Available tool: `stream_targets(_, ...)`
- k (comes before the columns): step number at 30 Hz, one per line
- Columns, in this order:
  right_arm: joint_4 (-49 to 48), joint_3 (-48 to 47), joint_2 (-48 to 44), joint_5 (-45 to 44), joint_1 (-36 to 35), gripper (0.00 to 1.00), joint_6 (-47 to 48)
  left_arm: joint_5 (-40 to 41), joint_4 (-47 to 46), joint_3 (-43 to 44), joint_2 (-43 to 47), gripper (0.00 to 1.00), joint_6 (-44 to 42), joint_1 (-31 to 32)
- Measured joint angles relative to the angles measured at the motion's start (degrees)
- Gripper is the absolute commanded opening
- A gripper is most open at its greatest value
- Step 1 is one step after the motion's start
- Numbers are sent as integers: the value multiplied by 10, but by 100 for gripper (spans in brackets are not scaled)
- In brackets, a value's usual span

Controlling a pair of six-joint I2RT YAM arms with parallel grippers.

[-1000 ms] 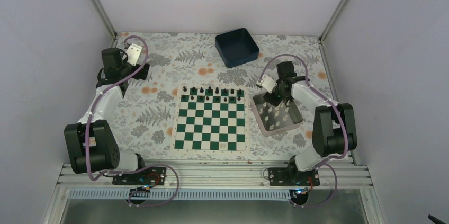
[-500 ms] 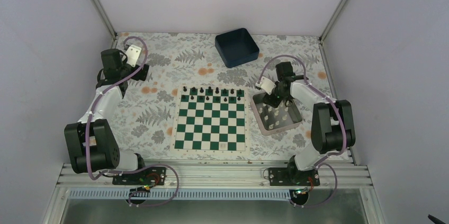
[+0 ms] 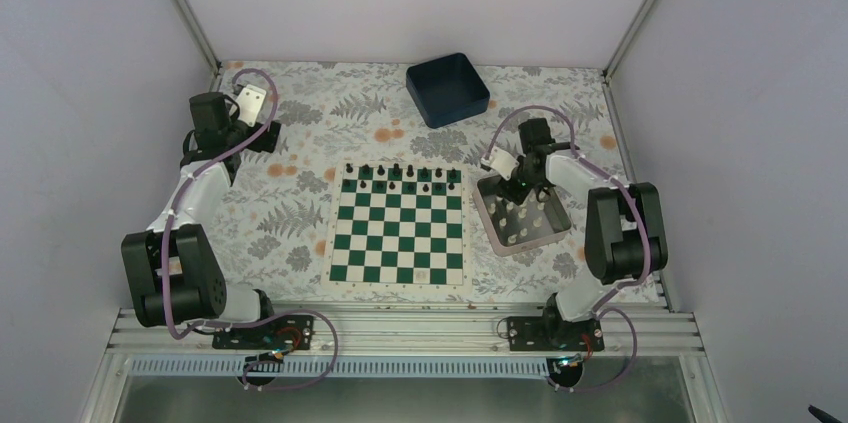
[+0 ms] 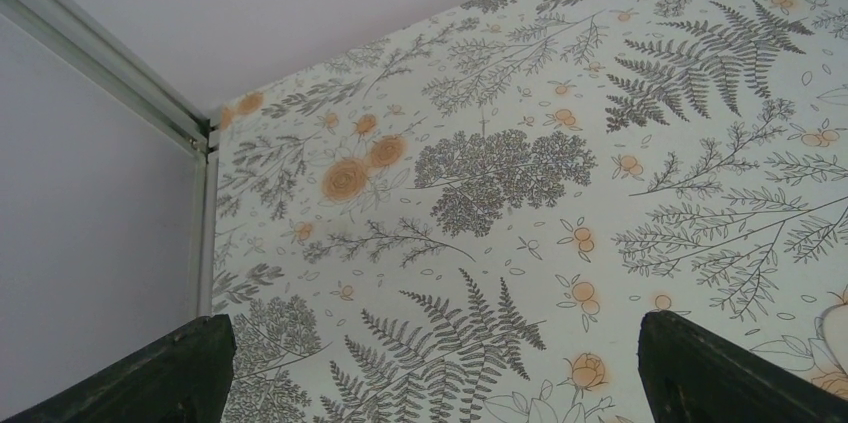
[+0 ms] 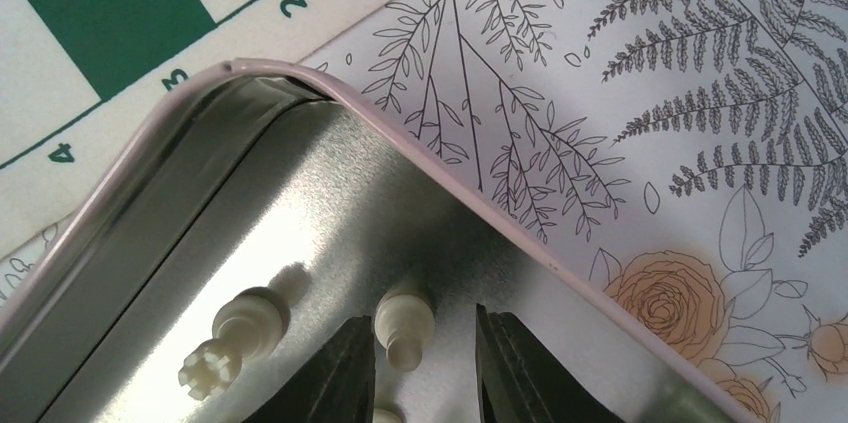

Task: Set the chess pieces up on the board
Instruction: Pick up the chess piece from the storage box.

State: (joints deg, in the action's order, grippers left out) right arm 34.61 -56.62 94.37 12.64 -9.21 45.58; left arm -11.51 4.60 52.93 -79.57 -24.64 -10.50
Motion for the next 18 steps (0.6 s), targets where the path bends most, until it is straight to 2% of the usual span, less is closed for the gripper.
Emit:
stream_targets(8,-5,3,25,2,0,25,0,-8,0,0,-1,100,0,0)
stream_targets(15,-7,7,25,1,0,8,2,-12,0,0,-1,100,0,0)
stream_targets(18,-5,8,23,1,0,6,2,-12,0,0,-1,100,0,0)
